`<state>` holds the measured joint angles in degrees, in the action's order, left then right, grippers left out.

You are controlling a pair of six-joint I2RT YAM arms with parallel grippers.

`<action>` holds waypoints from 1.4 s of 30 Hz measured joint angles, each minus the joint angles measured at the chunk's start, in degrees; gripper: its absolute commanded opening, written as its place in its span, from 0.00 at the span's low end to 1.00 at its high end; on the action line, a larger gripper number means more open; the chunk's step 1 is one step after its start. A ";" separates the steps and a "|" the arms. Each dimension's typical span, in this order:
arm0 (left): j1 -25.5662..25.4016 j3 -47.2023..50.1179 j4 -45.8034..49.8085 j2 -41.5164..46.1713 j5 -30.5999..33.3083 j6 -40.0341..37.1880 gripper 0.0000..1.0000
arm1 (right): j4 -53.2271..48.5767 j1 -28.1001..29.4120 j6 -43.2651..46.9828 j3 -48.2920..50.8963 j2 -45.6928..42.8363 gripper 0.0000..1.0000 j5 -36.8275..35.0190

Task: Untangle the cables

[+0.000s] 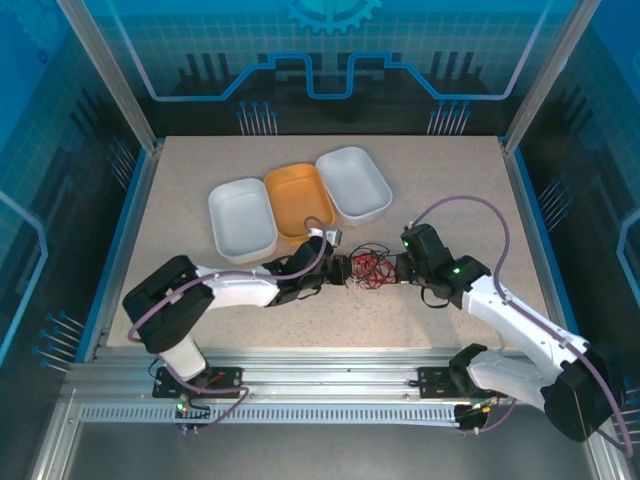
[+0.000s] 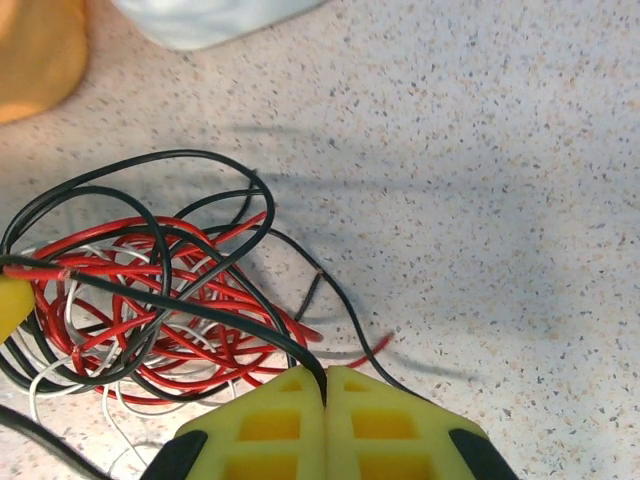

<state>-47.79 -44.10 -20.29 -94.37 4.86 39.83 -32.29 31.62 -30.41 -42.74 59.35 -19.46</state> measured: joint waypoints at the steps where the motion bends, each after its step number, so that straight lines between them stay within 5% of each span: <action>1: 0.00 0.72 0.04 1.20 0.31 0.35 0.04 | -0.46 0.00 0.00 -0.39 -0.68 0.00 -0.22; 6: 2.27 6.80 3.32 5.99 5.40 1.81 0.24 | -5.70 -0.26 -0.02 -2.78 -5.33 0.00 -5.03; 12: 2.73 10.36 5.66 8.63 7.69 2.27 0.32 | -8.17 -0.28 -0.04 -4.44 -8.44 0.00 -5.86; 16: 2.73 10.62 5.88 10.60 7.82 2.08 0.38 | -8.13 -0.28 0.22 -4.63 -8.09 0.12 -2.62; 20: 2.73 10.64 5.90 12.28 7.76 1.81 0.44 | -6.54 -0.26 1.18 -5.77 -3.17 0.16 5.44; 25: 2.73 10.67 6.69 14.34 7.78 1.16 0.66 | -1.51 -0.15 3.69 -6.19 5.75 0.26 15.85; 31: 2.73 10.71 8.55 15.54 7.80 0.50 0.76 | 4.02 -0.11 9.03 -7.04 13.62 0.32 23.04; 34: 2.73 10.78 9.75 15.54 7.80 0.15 0.98 | 5.70 -0.11 11.45 -8.87 17.62 0.32 23.63; 42: 2.80 10.95 11.30 15.54 8.13 0.74 0.99 | 7.85 -0.11 15.98 -12.87 25.31 0.32 24.48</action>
<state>-44.99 -33.15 -8.99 -78.83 12.99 40.58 -24.45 31.51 -14.44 -55.61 84.66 5.02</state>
